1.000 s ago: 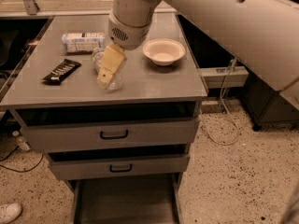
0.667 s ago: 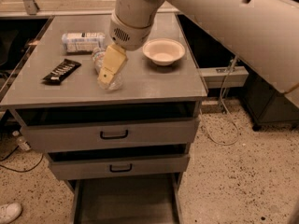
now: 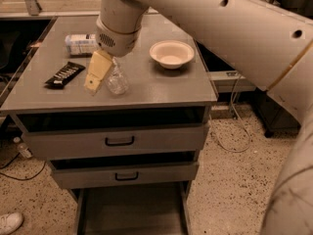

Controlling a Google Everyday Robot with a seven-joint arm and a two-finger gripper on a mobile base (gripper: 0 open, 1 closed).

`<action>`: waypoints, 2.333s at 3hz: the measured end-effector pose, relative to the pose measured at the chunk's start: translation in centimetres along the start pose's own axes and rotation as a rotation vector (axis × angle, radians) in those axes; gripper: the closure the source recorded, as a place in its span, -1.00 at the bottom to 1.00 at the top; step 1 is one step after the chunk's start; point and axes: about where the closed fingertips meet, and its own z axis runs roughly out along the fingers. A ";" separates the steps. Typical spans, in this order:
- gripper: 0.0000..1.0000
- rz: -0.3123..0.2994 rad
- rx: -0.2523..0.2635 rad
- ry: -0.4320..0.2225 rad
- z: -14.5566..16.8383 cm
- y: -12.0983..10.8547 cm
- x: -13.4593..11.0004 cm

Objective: Place water bottle into bottom drawer

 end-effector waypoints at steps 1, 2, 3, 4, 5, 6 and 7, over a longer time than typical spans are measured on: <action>-1.00 0.022 0.000 -0.014 0.6 -0.7 -0.3; -1.00 0.044 0.005 -0.015 1.2 -1.5 -0.7; -1.00 0.070 0.031 0.010 2.1 -3.4 -2.2; -1.00 0.113 0.058 0.041 2.9 -5.8 -2.7; -1.00 0.157 0.050 0.061 4.5 -7.5 -3.0; -1.00 0.211 0.037 0.080 6.5 -9.1 -2.3; -0.99 0.263 0.005 0.099 8.6 -9.6 -1.4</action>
Offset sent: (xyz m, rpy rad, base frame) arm 0.0521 0.0154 -0.0058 0.0179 0.0001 -0.1014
